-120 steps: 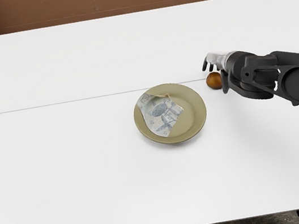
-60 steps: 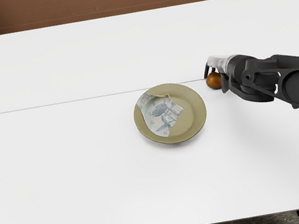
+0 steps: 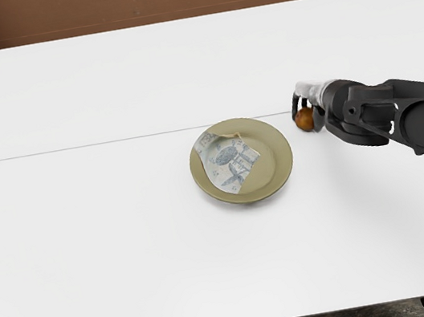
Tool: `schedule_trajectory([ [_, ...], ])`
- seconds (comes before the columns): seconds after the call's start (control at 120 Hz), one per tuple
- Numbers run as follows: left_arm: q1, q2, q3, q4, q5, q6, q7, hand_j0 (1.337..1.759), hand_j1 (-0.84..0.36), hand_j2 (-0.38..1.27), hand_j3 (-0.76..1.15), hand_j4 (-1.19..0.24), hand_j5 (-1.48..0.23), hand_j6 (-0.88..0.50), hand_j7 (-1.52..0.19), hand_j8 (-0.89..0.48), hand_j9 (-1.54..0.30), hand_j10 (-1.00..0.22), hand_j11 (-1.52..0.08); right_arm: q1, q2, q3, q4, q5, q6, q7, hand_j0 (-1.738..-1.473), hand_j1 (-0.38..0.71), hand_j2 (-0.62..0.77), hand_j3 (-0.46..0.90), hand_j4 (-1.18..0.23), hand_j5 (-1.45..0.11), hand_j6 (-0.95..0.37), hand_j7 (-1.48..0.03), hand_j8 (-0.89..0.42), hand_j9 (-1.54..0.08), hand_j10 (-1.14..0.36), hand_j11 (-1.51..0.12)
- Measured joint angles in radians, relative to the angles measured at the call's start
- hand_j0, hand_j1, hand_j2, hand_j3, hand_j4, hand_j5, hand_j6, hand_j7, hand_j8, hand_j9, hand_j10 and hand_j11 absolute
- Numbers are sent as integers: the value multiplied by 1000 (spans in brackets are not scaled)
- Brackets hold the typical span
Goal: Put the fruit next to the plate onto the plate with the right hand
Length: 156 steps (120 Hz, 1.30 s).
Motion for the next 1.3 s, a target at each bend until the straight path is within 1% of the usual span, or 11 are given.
schedule_trajectory([
  [0.242,0,0,0,0,0,0,0,1658,330,3,0,-16,-21,-16,-21,-16,-21,-16,-21,0,0,3,-1,6,1,0,-1647,298,203,0,-653,-1018,-487,-1003,-496,-1024,-604,-1029],
  [0.308,0,0,0,0,0,0,0,1658,330,3,0,-16,-21,-16,-21,-16,-21,-16,-21,2,0,7,-1,8,3,0,-1647,286,190,1,-643,-1058,-475,-1030,-486,-1062,-608,-1070],
  [0.442,0,0,0,0,0,0,0,1658,330,3,0,-16,-21,-16,-21,-16,-21,-16,-21,9,-4,15,1,11,7,0,-1648,302,236,0,-619,-1109,-460,-1064,-473,-1100,-650,-1098],
  [0.467,0,0,0,0,0,0,0,1658,330,3,0,-16,-21,-16,-21,-16,-21,-16,-21,11,-5,16,2,12,8,0,-1649,307,278,0,-621,-1116,-455,-1068,-466,-1104,-661,-1102],
  [0.483,0,0,0,0,0,0,0,1658,330,3,0,-16,-21,-16,-21,-16,-21,-16,-21,11,-6,17,2,12,8,-1,-1649,308,258,0,-616,-1122,-456,-1071,-459,-1107,-662,-1103],
  [0.567,0,0,0,0,0,0,0,1658,330,3,0,-16,-21,-16,-21,-16,-21,-16,-21,19,-8,19,8,13,12,-1,-1650,336,352,0,-595,-1134,-445,-1081,-460,-1109,-694,-1105],
  [0.633,0,0,0,0,0,0,0,1658,330,3,0,-16,-21,-16,-21,-16,-21,-16,-21,29,-10,21,16,13,23,-1,-1650,328,315,0,-599,-1142,-441,-1086,-453,-1107,-720,-1104],
  [0.8,0,0,0,0,0,0,0,1658,330,3,0,-16,-20,-16,-20,-16,-20,-16,-20,65,-24,36,62,14,74,-1,-1653,361,412,0,-587,-1146,-437,-1093,-459,-1102,-774,-1099],
  [1.058,0,0,0,0,0,0,0,1658,330,3,0,-16,-20,-16,-20,-16,-20,-16,-20,132,-37,165,120,27,290,0,-1653,375,440,0,-567,-1163,-424,-1098,-448,-1119,-817,-1120],
  [1.175,0,0,0,0,0,0,0,1658,330,3,0,-16,-20,-16,-20,-16,-20,-16,-20,149,-42,190,164,37,340,0,-1653,386,465,-1,-561,-1162,-424,-1099,-447,-1113,-830,-1113],
  [1.3,0,0,0,0,0,0,0,1658,330,3,0,-16,-20,-16,-20,-16,-20,-16,-20,159,-47,200,227,45,356,0,-1653,343,370,0,-584,-1155,-431,-1101,-471,-1107,-840,-1107],
])
